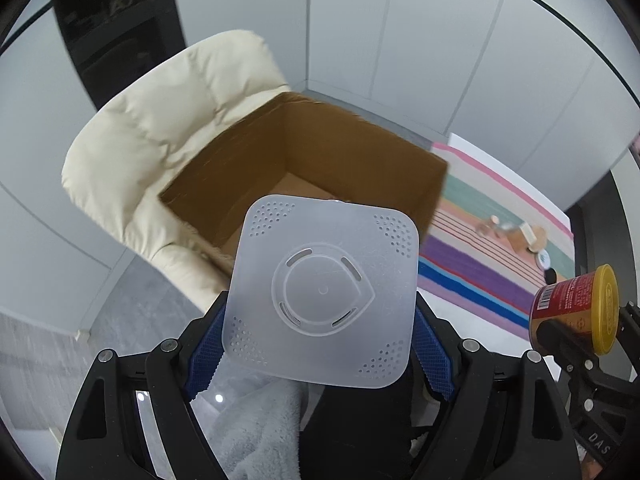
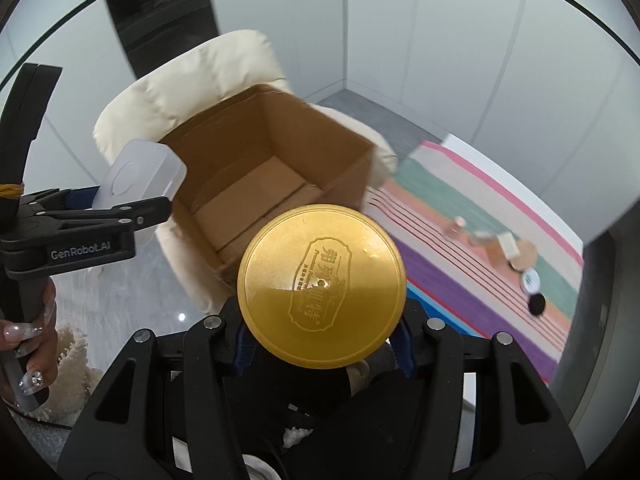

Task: Organize objects
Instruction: 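Lower the frosted case into the box with the left tool while the right tool releases the jar inside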

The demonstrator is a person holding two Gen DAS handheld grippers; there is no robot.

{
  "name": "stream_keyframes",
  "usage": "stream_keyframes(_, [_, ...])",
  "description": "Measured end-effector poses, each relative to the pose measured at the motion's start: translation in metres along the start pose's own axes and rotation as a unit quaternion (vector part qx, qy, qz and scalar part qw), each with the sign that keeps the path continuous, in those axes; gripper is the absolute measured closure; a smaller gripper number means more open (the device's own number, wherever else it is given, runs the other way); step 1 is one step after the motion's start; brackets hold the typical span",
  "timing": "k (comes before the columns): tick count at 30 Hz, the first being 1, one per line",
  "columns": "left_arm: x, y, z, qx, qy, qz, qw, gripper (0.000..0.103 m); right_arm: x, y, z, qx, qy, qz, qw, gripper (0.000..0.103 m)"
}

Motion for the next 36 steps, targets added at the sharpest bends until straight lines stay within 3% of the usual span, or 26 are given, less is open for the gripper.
stream_keyframes(10, [-0.035,0.033,0.011,-0.021,-0.042,0.006,0.9989,0.019,-0.029,0.039,0.034,-0.02,-0.037,0.014,0.999,0.046])
stream_keyframes(20, [-0.062,0.068,0.044,-0.041,-0.071,0.023,0.9964,0.019,-0.047,0.091,0.07,-0.038,-0.067,0.034,0.996,0.046])
stream_keyframes(30, [-0.079,0.086,0.078,-0.023,-0.071,0.034,0.9966,0.018,-0.057,0.138,0.098,-0.045,-0.082,0.035,0.995,0.045])
stream_keyframes(31, [-0.083,0.088,0.078,-0.024,-0.075,0.034,0.9963,0.018,-0.058,0.14,0.1,-0.042,-0.079,0.04,0.995,0.041])
stream_keyframes(33, [-0.089,0.089,0.078,-0.026,-0.08,0.05,0.9952,0.013,-0.06,0.144,0.103,-0.042,-0.072,0.048,0.995,0.001])
stream_keyframes(36, [-0.095,0.088,0.08,-0.02,-0.082,0.066,0.9943,0.011,-0.061,0.143,0.108,-0.026,-0.066,0.046,0.996,0.0])
Point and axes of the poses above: each gripper's, at about its wrist camera, not at the fingertips, and y roughly the way its jaws point, x to its right, z to its top, the point moved 9 cm from there along y, roughly the way its jaws point, and after that the axes turned 3 degrees about -z, right-handed, at the moved point
